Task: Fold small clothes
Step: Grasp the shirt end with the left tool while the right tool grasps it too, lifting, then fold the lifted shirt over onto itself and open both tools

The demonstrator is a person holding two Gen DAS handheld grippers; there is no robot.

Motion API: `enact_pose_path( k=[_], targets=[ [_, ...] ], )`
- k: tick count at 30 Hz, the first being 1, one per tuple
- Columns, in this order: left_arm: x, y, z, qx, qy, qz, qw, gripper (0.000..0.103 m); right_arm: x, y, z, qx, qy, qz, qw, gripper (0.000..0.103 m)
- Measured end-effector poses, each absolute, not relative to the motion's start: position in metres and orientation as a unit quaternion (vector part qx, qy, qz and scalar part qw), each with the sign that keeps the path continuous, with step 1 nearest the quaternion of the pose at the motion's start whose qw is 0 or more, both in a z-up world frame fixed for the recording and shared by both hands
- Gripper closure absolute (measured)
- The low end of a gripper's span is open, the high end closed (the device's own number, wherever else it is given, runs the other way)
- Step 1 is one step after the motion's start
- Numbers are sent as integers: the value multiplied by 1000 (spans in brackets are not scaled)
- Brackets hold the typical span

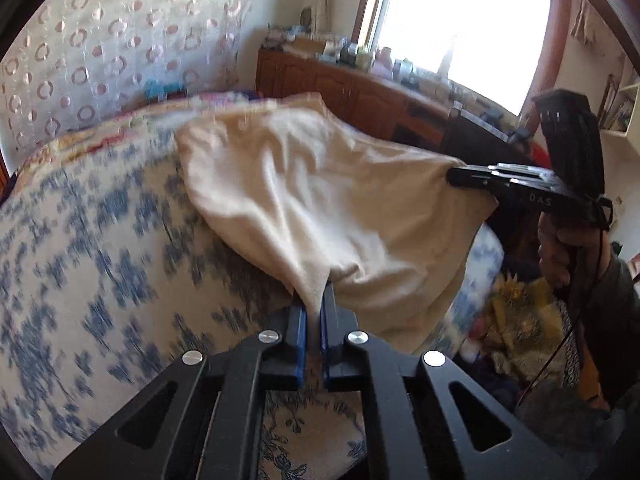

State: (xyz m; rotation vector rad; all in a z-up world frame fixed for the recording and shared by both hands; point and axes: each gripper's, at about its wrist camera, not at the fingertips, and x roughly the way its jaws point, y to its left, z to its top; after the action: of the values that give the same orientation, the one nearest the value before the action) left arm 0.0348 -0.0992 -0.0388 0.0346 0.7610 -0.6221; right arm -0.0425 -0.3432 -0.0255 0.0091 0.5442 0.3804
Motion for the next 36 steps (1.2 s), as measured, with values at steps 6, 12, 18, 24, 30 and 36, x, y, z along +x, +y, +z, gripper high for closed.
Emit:
enact_pose_path(
  k=[6, 12, 18, 24, 30, 36],
  targets=[
    [43, -80, 70, 3, 269, -304, 914, 97, -62, -347, 74, 5, 156, 203, 967, 97],
    [50, -51, 175, -24, 193, -297, 935, 97, -86, -347, 170, 1, 59, 210, 976, 98],
    [87, -33, 205, -30, 187, -252, 949, 97, -58, -335, 210, -10, 62, 203, 977, 98],
    [106, -20, 216, -31, 162, -220, 961, 97, -16, -311, 235, -9, 53, 190, 980, 98],
    [83, -17, 202, 3, 160, -211, 964, 97, -25, -290, 220, -27, 43, 192, 980, 98],
    [60, -20, 116, 8, 228, -228, 947, 97, -36, -304, 148, -34, 110, 215, 970, 98]
  ],
)
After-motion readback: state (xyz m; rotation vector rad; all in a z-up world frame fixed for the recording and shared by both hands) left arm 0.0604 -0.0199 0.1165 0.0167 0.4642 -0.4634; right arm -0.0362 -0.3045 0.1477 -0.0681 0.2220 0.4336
